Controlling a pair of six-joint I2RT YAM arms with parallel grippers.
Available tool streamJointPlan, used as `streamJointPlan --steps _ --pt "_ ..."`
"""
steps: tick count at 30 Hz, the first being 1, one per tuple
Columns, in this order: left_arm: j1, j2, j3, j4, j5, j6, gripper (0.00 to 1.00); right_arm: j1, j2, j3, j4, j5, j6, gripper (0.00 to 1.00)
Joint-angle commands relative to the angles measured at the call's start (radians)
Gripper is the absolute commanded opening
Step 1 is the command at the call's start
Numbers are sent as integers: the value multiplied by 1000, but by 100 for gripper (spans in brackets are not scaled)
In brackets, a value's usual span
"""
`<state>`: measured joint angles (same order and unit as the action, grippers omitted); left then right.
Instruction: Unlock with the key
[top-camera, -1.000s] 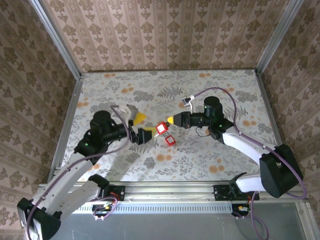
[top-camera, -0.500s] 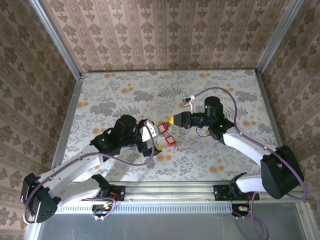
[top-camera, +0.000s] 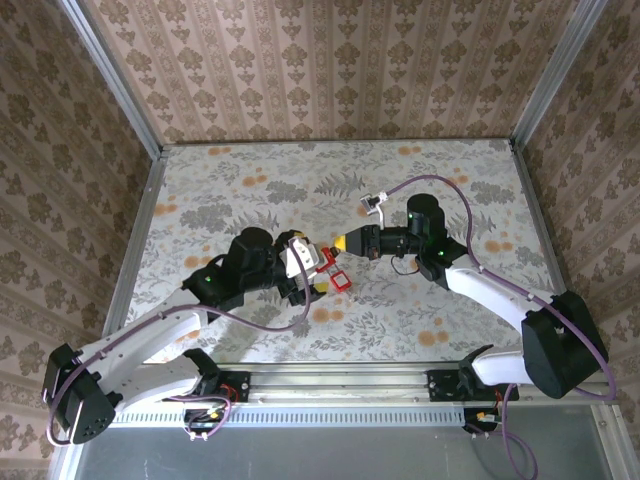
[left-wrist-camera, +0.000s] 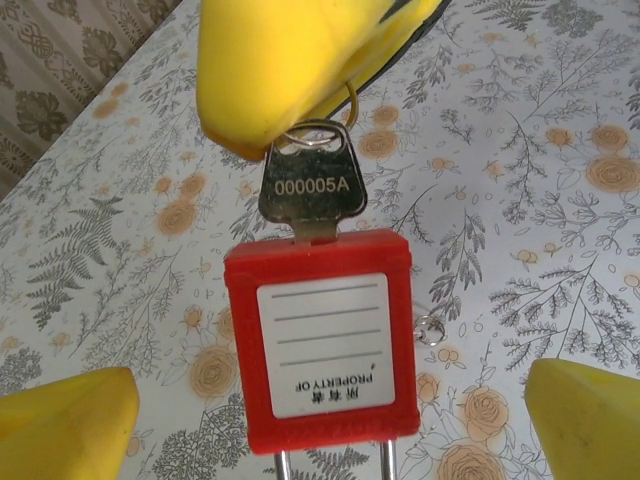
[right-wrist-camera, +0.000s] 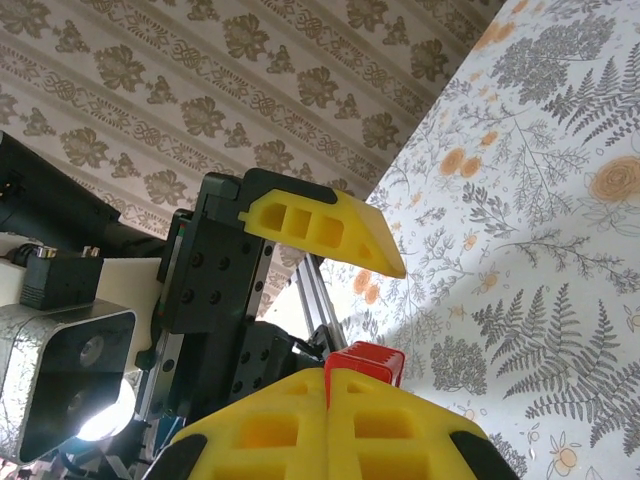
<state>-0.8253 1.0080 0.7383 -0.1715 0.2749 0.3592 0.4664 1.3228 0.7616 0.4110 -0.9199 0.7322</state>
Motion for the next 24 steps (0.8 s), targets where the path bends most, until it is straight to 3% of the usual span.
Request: streamJointPlan --steps 1,3,12,19,24 --pt "-6 30 41 18 30 -23 95 12 -19 2 17 -19 -11 0" --pt "-5 45 45 22 36 -25 88 15 -23 2 13 -17 -11 0" --pt "-6 62 44 66 33 -45 74 25 -22 -5 25 -19 -2 0" --pt "-5 88 60 51 56 -47 49 25 -10 -7 56 -20 18 0" --pt "-8 80 52 53 57 -45 40 26 -12 -17 90 -17 44 0"
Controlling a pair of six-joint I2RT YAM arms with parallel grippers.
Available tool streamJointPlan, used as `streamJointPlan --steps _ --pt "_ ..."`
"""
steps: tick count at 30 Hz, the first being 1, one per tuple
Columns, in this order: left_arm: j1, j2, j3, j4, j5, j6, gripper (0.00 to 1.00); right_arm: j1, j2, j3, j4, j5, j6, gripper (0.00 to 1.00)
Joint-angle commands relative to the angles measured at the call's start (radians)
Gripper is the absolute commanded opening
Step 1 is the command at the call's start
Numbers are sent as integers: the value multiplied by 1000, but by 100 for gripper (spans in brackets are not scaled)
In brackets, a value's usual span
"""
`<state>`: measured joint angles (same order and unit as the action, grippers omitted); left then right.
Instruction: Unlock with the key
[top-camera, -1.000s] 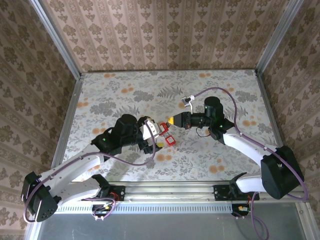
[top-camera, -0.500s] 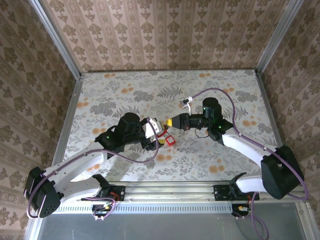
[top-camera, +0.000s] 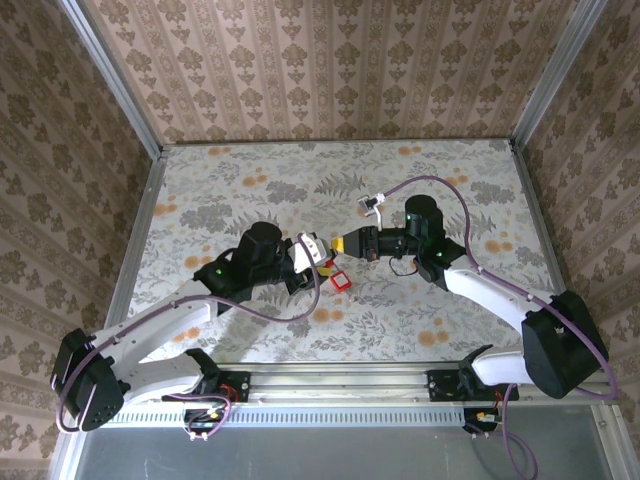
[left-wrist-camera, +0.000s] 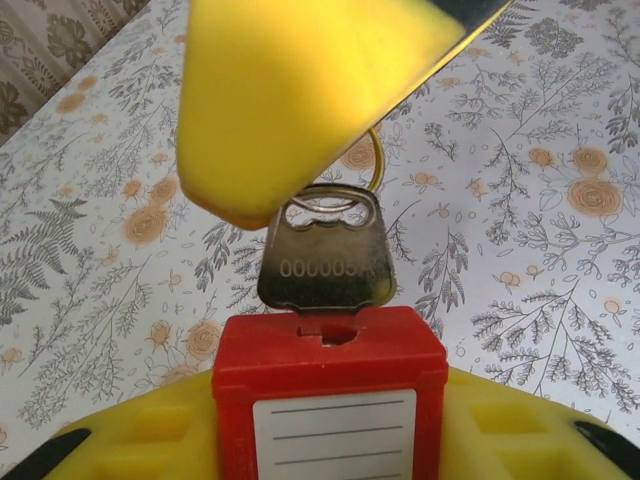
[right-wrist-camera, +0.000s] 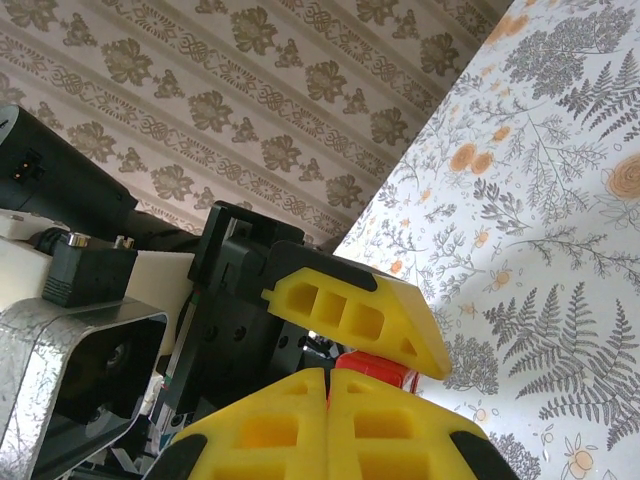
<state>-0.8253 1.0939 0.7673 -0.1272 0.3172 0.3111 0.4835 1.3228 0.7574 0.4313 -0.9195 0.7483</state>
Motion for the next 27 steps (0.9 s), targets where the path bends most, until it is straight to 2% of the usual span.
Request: streamJointPlan --steps 1,8,9,10,12,13,15,20,27 --pt "-8 -8 21 8 14 5 36 9 -13 -15 75 -18 33 0" --pt "-23 -33 17 -6 -16 20 16 9 -27 -15 66 -21 56 0" --pt "-32 -39 15 -7 -26 31 12 9 -30 -12 51 -23 53 3" --pt "-43 -44 12 -9 -43 40 10 9 -36 -3 13 -21 37 20" --pt "-62 -53 10 -22 -71 62 7 9 -59 17 -100 4 -21 45" --pt "-71 -59 13 -36 -82 71 5 9 -77 29 -175 26 -63 51" --pt "-81 -68 15 -61 -82 86 4 7 -109 48 -293 47 -134 56" --pt "-88 -78 27 -114 -76 110 0 0 -143 86 -456 44 -222 56" --pt "-95 -60 54 -147 -80 130 0 4 -141 86 -492 19 -243 50"
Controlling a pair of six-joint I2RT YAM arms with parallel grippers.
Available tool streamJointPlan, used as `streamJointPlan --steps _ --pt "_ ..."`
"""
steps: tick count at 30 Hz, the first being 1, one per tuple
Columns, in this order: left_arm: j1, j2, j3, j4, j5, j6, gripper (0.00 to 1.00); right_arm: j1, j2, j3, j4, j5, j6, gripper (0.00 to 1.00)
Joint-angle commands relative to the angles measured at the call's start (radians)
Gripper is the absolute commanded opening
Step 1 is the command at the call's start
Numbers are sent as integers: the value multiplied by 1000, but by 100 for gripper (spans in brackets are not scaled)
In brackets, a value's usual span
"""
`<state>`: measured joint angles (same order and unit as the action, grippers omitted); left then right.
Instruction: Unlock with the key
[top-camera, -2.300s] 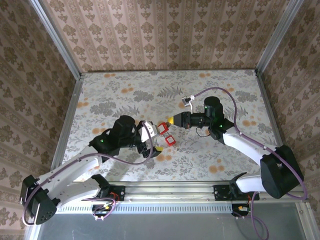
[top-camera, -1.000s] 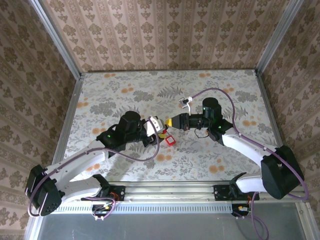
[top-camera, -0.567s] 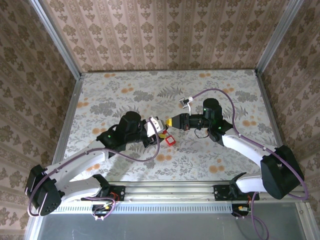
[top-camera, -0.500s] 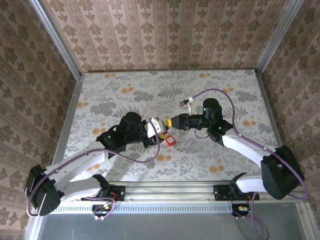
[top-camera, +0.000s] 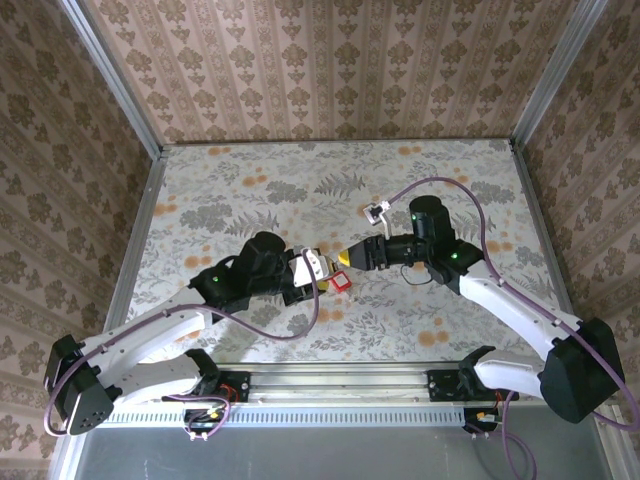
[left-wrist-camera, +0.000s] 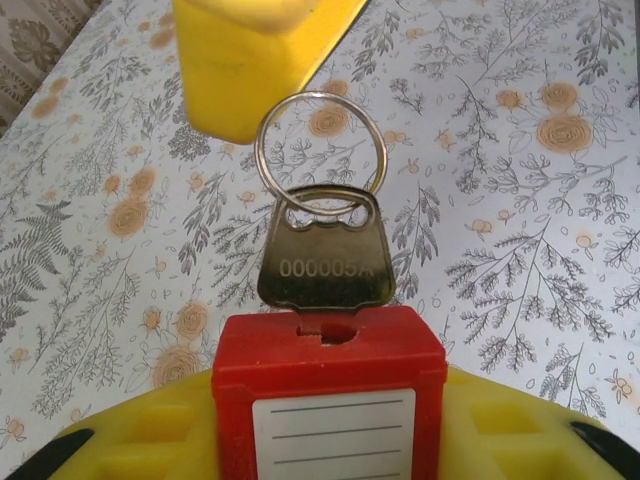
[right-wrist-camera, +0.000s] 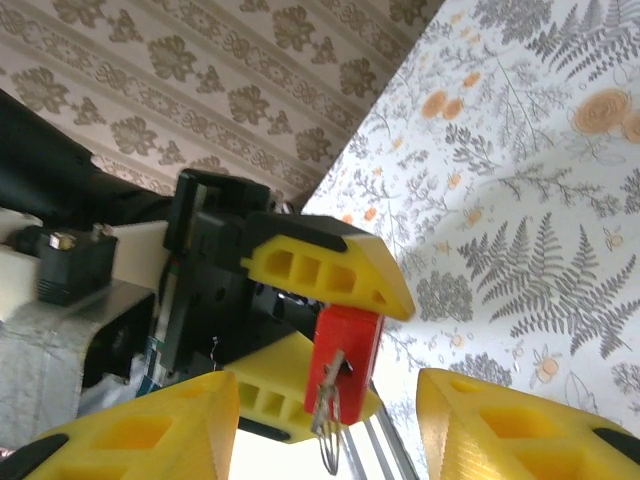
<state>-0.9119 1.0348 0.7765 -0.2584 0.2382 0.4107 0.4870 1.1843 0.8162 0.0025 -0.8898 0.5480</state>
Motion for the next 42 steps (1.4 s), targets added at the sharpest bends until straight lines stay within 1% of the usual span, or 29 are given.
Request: streamJointPlan --steps 1,8,11,17,23,26,28,30,31,34,37,42 --pt "-9 4 49 -17 1 32 0 3 0 27 -66 -12 -48 50" --pt "-26 33 77 -38 18 44 0 24 20 34 -98 -1 -92 49" --pt "-33 49 90 -51 21 48 0 35 35 46 -106 1 -102 46" --pt "-43 65 106 -56 17 54 0 42 45 36 -85 2 -93 30" --pt "-45 80 114 -54 25 58 0 53 43 17 -67 -11 -75 25" --pt "-44 85 116 -52 27 60 0 61 38 13 -69 2 -73 16" --pt "-46 85 116 -49 29 60 0 62 38 8 -59 -2 -64 11" --pt "-46 85 117 -45 22 59 0 67 43 2 -37 -6 -48 2" --pt "-46 85 116 -42 16 60 0 70 45 0 -32 -5 -41 0" --pt "-46 84 113 -23 -8 59 0 70 50 -3 -24 16 -9 0" --pt "-54 73 93 25 -49 58 0 70 58 -22 45 33 79 0" --pt "-106 60 37 149 -205 83 0 70 88 -29 129 98 291 0"
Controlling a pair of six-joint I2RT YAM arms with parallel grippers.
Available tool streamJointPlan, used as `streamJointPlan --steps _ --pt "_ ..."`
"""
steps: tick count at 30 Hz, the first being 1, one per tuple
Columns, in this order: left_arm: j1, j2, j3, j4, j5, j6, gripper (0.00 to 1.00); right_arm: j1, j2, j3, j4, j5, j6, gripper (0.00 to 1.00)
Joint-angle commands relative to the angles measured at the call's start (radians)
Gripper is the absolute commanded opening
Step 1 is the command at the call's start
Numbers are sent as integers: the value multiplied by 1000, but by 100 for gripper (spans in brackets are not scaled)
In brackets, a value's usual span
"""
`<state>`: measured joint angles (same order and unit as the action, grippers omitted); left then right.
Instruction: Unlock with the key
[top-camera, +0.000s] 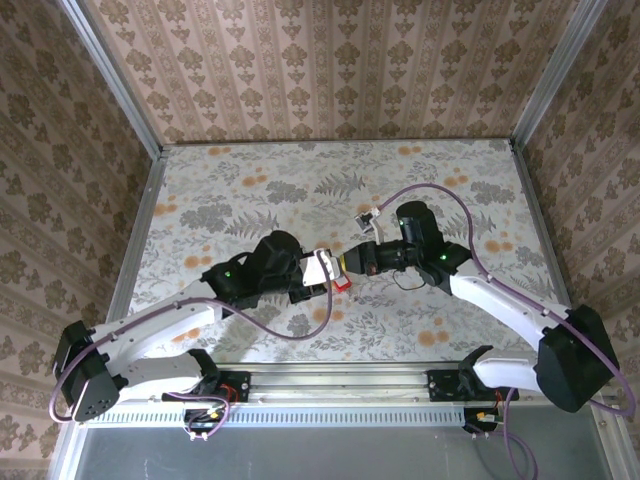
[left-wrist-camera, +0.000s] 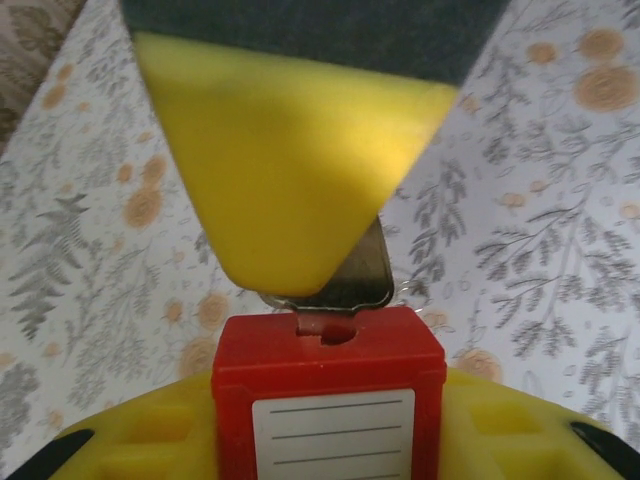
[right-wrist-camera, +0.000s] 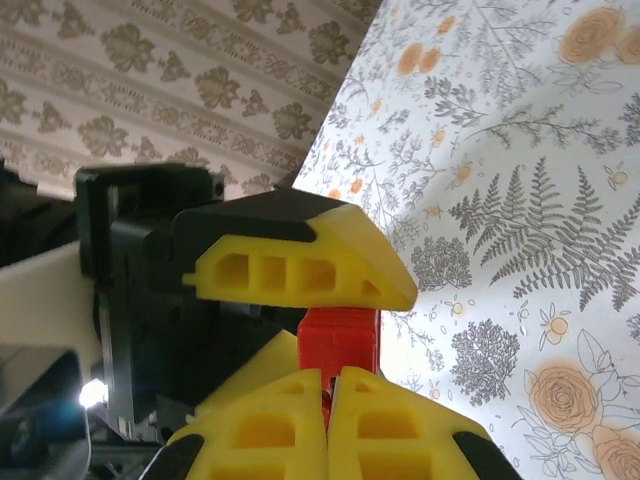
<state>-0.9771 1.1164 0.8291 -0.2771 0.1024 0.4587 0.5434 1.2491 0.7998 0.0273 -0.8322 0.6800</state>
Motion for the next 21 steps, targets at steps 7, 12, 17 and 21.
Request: streamJointPlan --steps 7,12,17,21 --pt "-118 -12 -87 358 -332 149 0 6 79 -70 275 105 527 0" --pt "-155 -10 -144 477 -431 244 0 4 79 -101 336 145 696 0" --pt "-195 1 -195 578 -510 339 0 4 109 -143 416 155 858 0" --pt "-233 26 -224 630 -568 421 0 9 135 -166 468 160 950 0"
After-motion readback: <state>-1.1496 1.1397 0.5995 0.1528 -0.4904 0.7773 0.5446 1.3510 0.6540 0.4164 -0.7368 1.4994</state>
